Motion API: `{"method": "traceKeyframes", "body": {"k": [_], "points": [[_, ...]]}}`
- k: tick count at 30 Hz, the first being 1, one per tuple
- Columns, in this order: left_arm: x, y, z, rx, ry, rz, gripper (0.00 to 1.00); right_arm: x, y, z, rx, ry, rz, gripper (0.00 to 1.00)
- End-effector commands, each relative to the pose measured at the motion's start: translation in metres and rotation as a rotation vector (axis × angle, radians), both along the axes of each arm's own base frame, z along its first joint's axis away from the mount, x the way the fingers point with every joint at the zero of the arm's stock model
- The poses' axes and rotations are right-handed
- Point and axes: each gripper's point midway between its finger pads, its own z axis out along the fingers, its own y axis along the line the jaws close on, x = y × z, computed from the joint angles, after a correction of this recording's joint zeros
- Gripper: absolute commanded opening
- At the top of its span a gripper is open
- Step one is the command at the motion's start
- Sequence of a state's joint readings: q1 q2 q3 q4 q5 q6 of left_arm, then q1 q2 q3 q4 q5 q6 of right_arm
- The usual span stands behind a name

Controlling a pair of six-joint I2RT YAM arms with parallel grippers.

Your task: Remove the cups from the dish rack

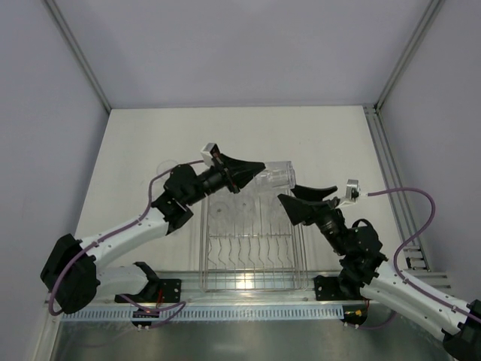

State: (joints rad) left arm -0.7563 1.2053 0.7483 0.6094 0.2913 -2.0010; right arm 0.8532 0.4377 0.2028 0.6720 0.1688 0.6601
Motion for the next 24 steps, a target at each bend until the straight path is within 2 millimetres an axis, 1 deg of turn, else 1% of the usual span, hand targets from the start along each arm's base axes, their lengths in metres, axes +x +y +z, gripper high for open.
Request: {"method": "traceKeyframes", "body": {"k": [1,2,3,4,5,6,7,8,9,10,11,12,13,14,15,16,17,18,19,20,21,22,23,24], "points": [[0.002,0.013,0.038,-0.084,-0.102,0.029,0.0,0.011,-0.012,-0.003,-0.009,0.035,-0.085,1.0],[0.007,0.015,0.028,-0.027,-0.087,0.04,0.0,0.016,-0.016,-0.011,-0.03,0.069,-0.117,1.0],[0.011,0.022,0.027,0.015,-0.099,0.057,0.0,0.018,-0.019,-0.013,-0.046,0.08,-0.135,1.0],[0.024,0.037,0.038,0.092,-0.195,0.109,0.0,0.019,-0.02,-0.017,-0.078,0.089,-0.151,1.0],[0.033,0.047,0.035,0.17,-0.216,0.145,0.0,0.018,-0.023,-0.008,-0.095,0.079,-0.161,1.0],[0.043,0.059,0.008,0.325,-0.133,0.165,0.0,0.02,-0.022,-0.021,-0.168,0.115,-0.163,1.0],[0.063,0.088,0.027,0.465,-0.27,0.274,0.0,0.018,-0.025,-0.01,-0.197,0.102,-0.172,1.0],[0.073,0.104,0.027,0.559,-0.274,0.314,0.0,0.018,-0.024,-0.024,-0.274,0.142,-0.169,1.0],[0.076,0.122,-0.002,0.712,-0.19,0.313,0.0,0.016,-0.023,-0.025,-0.313,0.145,-0.157,1.0],[0.093,0.142,-0.011,0.802,-0.163,0.354,0.0,0.015,-0.022,-0.025,-0.351,0.148,-0.149,1.0],[0.104,0.157,-0.012,0.876,-0.164,0.4,0.0,0.012,-0.023,-0.009,-0.368,0.125,-0.141,1.0],[0.106,0.171,-0.01,0.982,-0.189,0.406,0.0,0.011,-0.02,-0.027,-0.466,0.177,-0.122,1.0],[0.114,0.182,-0.011,1.041,-0.185,0.429,0.0,0.007,-0.019,-0.009,-0.472,0.165,-0.101,1.0],[0.127,0.188,-0.024,1.121,-0.169,0.428,0.0,0.005,-0.02,-0.02,-0.543,0.208,-0.086,1.0],[0.133,0.204,-0.02,1.222,-0.176,0.471,0.0,0.008,-0.016,-0.028,-0.597,0.248,-0.075,1.0],[0.142,0.216,-0.026,1.3,-0.163,0.498,0.0,0.007,-0.015,-0.011,-0.598,0.246,-0.072,1.0],[0.152,0.223,-0.042,1.377,-0.132,0.49,0.0,0.006,-0.016,-0.021,-0.66,0.288,-0.064,1.0],[0.163,0.24,-0.037,1.471,-0.139,0.55,0.0,0.011,-0.013,-0.029,-0.703,0.329,-0.065,1.0],[0.17,0.247,-0.041,1.522,-0.128,0.56,0.0,0.013,-0.012,-0.023,-0.712,0.336,-0.067,1.0],[0.176,0.252,-0.042,1.561,-0.125,0.57,0.0,0.013,-0.013,-0.03,-0.75,0.365,-0.068,1.0],[0.19,0.261,-0.059,1.64,-0.086,0.571,0.0,0.015,-0.013,-0.031,-0.767,0.376,-0.074,1.0],[0.197,0.266,-0.054,1.676,-0.098,0.585,0.0,0.018,-0.009,-0.034,-0.789,0.395,-0.069,1.0],[0.203,0.272,-0.061,1.721,-0.073,0.581,0.0,0.019,-0.009,-0.038,-0.808,0.412,-0.073,1.0],[0.213,0.275,-0.077,1.767,-0.039,0.556,0.0,0.021,-0.008,-0.041,-0.824,0.419,-0.071,1.0]]}}
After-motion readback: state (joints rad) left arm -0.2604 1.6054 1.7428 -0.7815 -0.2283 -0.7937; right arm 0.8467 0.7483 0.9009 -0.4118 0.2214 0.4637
